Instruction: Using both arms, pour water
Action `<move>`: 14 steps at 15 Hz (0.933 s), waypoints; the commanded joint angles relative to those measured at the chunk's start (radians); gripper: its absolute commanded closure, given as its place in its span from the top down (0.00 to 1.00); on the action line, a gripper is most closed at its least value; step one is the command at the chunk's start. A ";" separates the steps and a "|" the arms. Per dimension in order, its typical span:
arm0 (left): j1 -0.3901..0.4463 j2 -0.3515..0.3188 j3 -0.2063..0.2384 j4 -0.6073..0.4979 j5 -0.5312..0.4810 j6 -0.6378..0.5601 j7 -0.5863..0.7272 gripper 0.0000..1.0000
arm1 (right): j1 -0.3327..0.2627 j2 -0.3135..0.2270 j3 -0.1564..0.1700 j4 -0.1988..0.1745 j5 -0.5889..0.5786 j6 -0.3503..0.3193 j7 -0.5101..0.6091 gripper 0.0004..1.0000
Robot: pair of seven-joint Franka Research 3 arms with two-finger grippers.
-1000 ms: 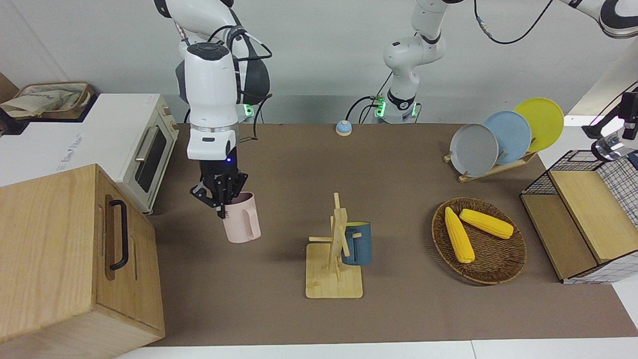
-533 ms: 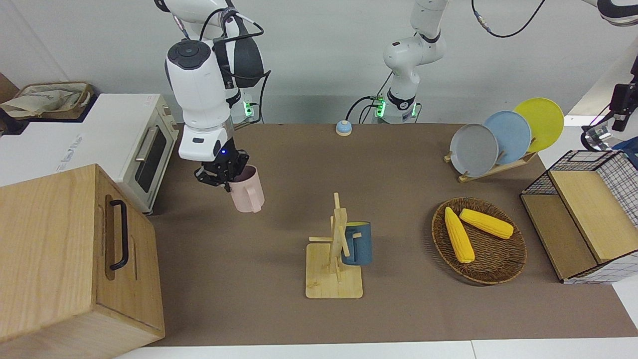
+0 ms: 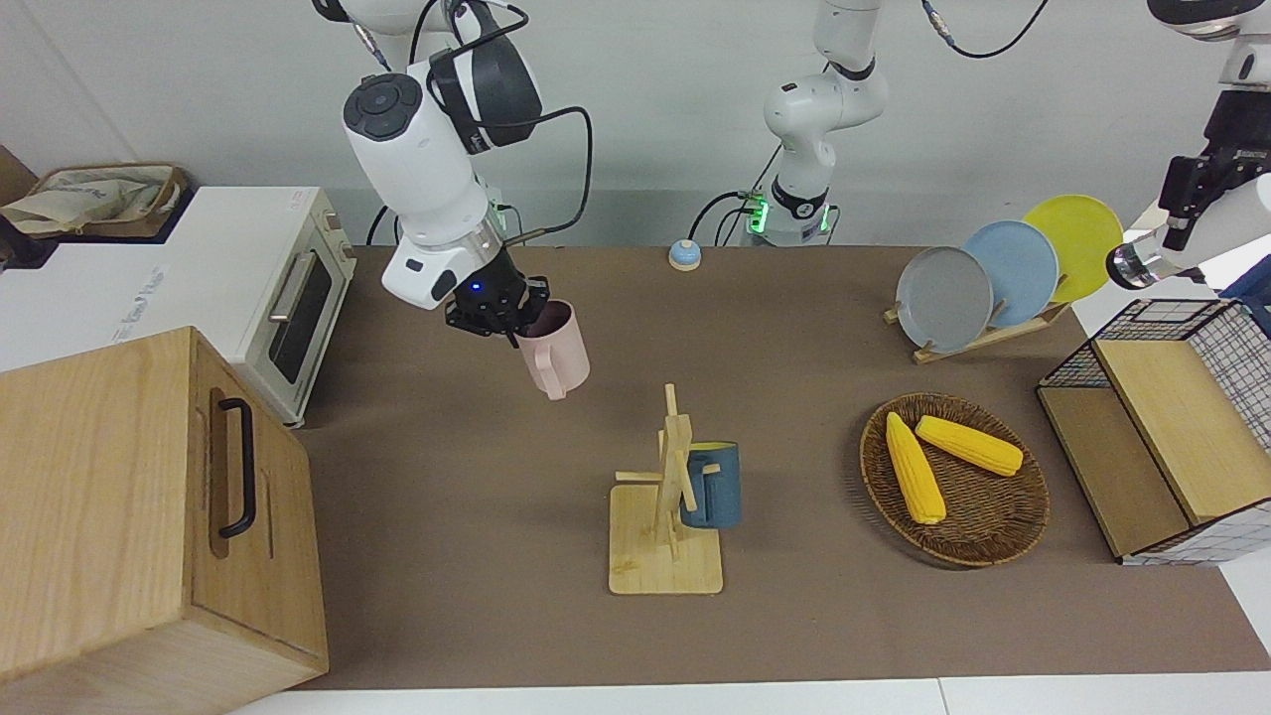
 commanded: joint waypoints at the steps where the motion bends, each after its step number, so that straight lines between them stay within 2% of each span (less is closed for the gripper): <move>1: -0.011 -0.137 -0.075 -0.195 0.060 0.142 -0.109 0.00 | -0.011 -0.030 0.055 -0.026 0.092 -0.003 0.218 0.00; 5: -0.008 -0.220 -0.153 -0.323 0.080 0.212 -0.192 0.00 | -0.007 -0.027 0.117 -0.014 0.118 0.031 0.457 0.00; 8: 0.008 -0.284 -0.210 -0.413 0.085 0.239 -0.230 0.00 | 0.024 -0.023 0.120 -0.012 0.169 0.043 0.574 0.00; 9: 0.008 -0.318 -0.230 -0.467 0.085 0.276 -0.258 0.00 | 0.053 -0.014 0.121 -0.014 0.169 0.080 0.620 0.00; 12: 0.008 -0.378 -0.248 -0.550 0.085 0.311 -0.269 0.00 | 0.127 0.038 0.126 -0.009 0.172 0.170 0.741 0.00; 14: 0.008 -0.400 -0.250 -0.568 0.085 0.311 -0.270 0.00 | 0.147 0.066 0.149 -0.003 0.172 0.204 0.809 0.00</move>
